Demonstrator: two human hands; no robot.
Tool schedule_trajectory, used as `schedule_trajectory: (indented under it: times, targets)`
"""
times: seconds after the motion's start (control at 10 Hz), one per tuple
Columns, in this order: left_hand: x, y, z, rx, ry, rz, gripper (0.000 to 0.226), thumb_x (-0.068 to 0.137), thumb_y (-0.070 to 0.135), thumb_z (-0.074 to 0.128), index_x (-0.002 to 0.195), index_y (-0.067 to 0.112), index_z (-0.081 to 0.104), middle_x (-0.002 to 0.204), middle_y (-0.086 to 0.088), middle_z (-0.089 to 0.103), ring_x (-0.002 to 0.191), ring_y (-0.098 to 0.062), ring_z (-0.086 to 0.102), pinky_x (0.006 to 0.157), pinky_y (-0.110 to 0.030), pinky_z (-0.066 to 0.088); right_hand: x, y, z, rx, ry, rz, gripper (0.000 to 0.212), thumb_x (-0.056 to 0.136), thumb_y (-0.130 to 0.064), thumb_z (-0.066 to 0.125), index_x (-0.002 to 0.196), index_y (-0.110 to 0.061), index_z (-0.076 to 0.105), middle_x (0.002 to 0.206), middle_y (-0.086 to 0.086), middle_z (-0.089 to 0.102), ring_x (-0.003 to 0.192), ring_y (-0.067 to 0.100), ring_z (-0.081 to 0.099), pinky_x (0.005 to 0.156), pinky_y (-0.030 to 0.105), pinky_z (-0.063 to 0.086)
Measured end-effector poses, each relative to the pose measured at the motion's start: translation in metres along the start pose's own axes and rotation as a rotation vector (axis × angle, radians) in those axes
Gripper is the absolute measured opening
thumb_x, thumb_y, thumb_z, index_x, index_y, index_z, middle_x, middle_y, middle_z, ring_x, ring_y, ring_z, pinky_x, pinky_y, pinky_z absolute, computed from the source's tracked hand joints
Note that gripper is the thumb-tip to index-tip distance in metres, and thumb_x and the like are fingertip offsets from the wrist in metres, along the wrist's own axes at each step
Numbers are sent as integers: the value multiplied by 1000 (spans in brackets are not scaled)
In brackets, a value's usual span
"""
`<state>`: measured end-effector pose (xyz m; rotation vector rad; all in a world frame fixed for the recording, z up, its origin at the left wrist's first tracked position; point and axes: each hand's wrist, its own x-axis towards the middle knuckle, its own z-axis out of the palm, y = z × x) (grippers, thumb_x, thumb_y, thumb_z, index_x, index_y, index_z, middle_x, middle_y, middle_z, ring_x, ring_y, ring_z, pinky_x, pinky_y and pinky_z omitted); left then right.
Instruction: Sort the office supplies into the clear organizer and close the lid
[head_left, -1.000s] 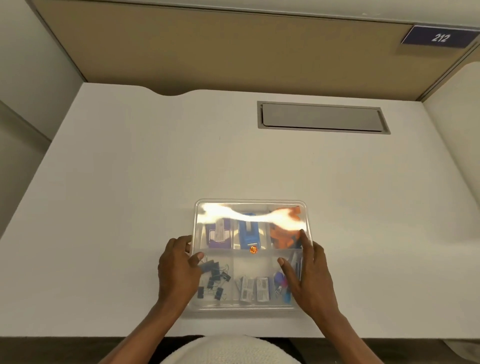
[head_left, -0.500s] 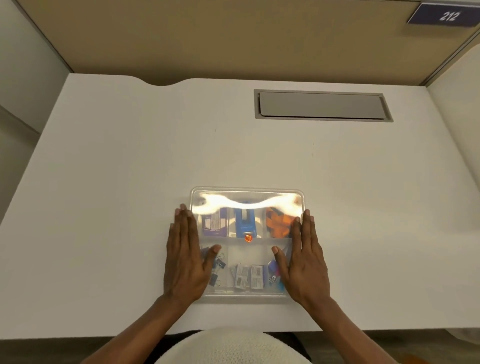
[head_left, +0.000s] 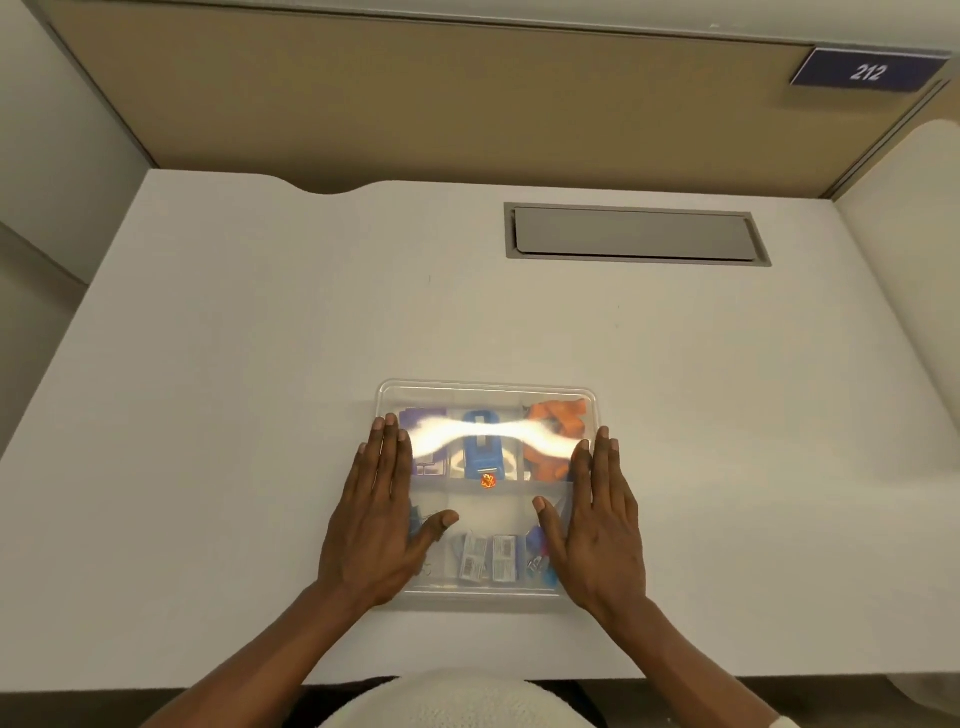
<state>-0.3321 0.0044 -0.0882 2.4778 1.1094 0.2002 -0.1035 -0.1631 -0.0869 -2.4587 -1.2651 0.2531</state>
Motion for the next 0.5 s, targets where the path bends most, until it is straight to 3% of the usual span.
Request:
schedule_trajectory:
  times: [0.3, 0.4, 0.5]
  targets:
    - [2, 3, 0, 157, -41, 29, 116, 87, 86, 38, 164, 10, -2, 175, -8, -7, 162, -24, -3, 128, -41, 4, 0, -1, -4, -44, -11, -26, 83, 100, -62, 32, 163, -21, -3, 172, 0, -9, 159, 21, -4, 123, 48, 26]
    - [2, 8, -7, 285, -81, 27, 114, 88, 89, 25, 164, 8, -1, 174, -12, -8, 162, -28, -5, 129, -44, -1, -2, -5, -10, -61, -28, -23, 82, 100, -62, 33, 163, -22, -2, 171, 0, -12, 158, 22, -7, 125, 51, 24]
    - [4, 25, -19, 388, -102, -28, 115, 85, 92, 13, 163, 7, 8, 172, -16, -4, 160, -37, -2, 129, -59, 4, 1, -10, -24, -56, -9, -31, 87, 96, -66, 39, 163, -19, 11, 172, 5, -5, 158, 26, -5, 124, 54, 24]
